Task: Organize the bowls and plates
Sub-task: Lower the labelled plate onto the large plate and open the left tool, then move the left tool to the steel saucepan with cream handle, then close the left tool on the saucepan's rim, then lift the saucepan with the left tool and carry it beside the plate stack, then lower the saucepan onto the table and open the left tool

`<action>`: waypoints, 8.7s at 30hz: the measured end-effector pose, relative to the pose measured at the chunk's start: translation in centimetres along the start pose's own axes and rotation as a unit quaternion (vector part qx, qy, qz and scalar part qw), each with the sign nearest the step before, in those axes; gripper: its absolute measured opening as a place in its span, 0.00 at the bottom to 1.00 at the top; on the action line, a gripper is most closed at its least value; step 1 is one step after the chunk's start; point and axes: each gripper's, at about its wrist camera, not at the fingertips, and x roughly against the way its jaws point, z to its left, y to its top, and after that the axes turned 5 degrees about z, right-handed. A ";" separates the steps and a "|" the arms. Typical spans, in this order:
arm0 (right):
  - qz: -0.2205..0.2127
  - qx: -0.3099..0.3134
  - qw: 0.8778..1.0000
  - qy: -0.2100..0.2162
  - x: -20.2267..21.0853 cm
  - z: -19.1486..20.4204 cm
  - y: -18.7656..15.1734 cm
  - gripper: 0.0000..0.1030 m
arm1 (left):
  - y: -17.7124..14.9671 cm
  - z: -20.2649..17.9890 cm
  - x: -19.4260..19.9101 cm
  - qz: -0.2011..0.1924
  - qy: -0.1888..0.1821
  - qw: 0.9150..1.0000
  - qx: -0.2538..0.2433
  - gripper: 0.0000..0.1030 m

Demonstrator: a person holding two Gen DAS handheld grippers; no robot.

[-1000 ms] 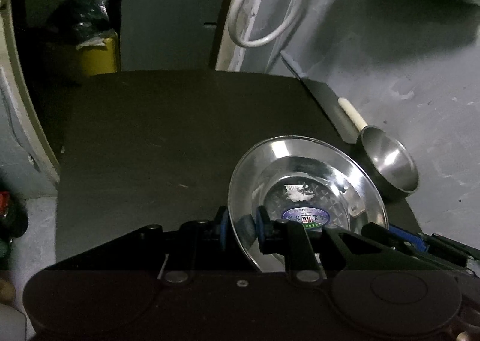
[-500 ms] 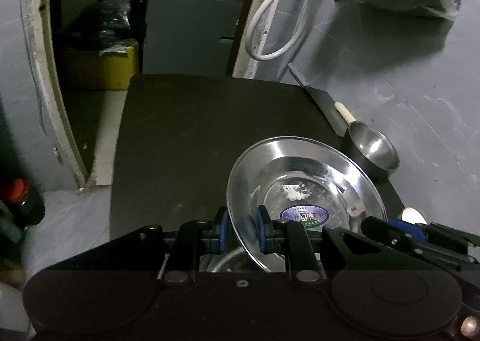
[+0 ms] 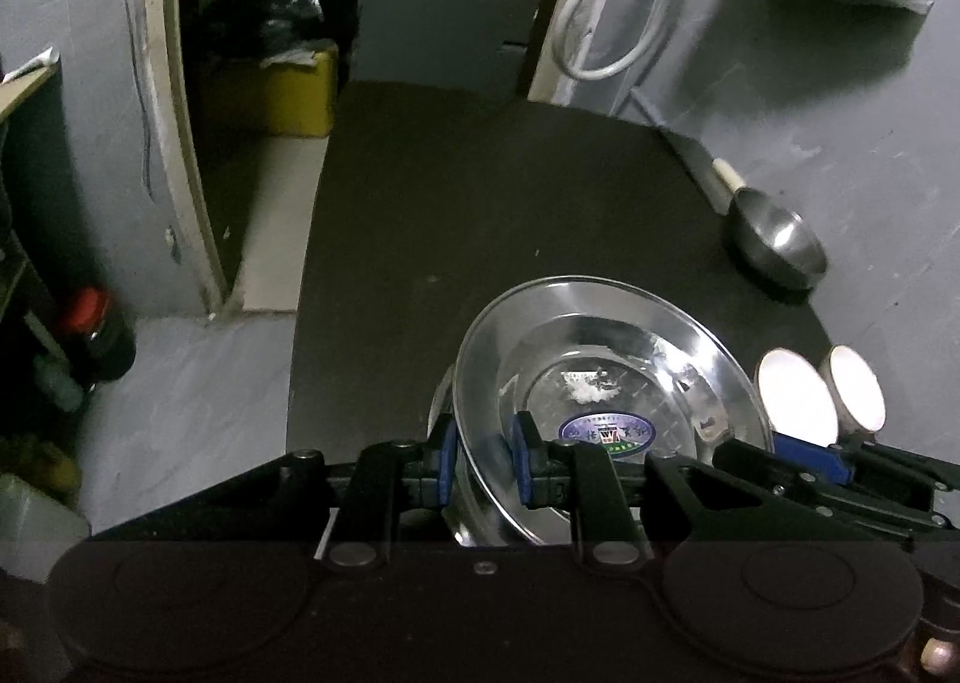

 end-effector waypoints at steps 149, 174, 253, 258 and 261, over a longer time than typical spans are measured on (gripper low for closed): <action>-0.134 -0.188 0.965 -0.122 -0.5 -14.2 6.7 0.40 | 16.4 -18.6 -12.6 -0.017 -0.127 0.983 -0.135 0.14; -0.129 -0.102 0.981 -0.108 9.4 -9.6 -0.6 0.36 | 5.3 -17.0 -3.7 -0.035 -0.172 0.980 -0.096 0.18; 0.128 0.011 0.988 0.084 11.2 -4.7 -7.7 0.56 | -6.7 -8.1 1.0 0.197 -0.126 0.971 -0.049 0.57; 0.117 0.004 0.990 0.083 11.4 -4.9 -7.6 0.63 | -6.3 -7.9 1.6 0.188 -0.117 0.973 -0.064 0.80; 0.112 0.001 0.990 0.082 11.6 -4.9 -7.6 0.70 | -6.0 -7.7 2.1 0.185 -0.112 0.973 -0.081 0.87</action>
